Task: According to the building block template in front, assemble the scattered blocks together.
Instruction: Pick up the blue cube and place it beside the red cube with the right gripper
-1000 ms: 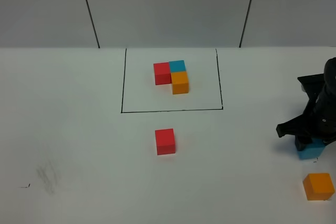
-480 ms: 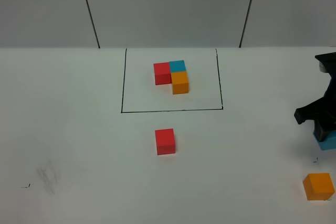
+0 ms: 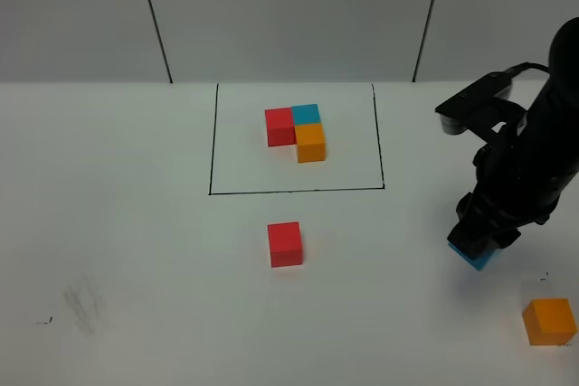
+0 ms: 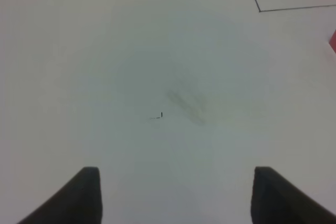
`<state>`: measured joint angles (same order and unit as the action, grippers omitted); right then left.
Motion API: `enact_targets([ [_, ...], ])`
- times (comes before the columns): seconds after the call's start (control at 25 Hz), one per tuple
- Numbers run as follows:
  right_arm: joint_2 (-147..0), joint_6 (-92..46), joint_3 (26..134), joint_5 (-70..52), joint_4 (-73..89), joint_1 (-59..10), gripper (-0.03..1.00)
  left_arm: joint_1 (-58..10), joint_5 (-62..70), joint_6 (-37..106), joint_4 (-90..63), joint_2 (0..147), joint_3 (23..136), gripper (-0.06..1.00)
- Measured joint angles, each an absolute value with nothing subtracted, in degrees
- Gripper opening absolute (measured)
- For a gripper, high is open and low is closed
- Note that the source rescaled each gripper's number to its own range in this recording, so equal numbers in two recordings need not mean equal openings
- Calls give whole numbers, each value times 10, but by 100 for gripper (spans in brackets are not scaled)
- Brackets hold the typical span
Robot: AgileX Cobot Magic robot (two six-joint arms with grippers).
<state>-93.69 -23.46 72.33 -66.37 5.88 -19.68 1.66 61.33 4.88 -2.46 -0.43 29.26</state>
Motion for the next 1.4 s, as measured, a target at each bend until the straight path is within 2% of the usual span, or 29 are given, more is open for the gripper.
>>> enact_targets([
  [0.32,-943,-399,808,-663,10,-256,0,17,613,49,-25,-4,293,54],
  [0.56,-1000,-533,872,-696,26,-266,0,17,613,49,-25,-4,293,54],
  [0.76,-1051,-551,905,-696,28,-273,0,17,613,49,-25,-4,293,54],
  [1.4,-1138,-674,919,-668,-20,-362,0,17,613,49,-25,-4,293,54],
])
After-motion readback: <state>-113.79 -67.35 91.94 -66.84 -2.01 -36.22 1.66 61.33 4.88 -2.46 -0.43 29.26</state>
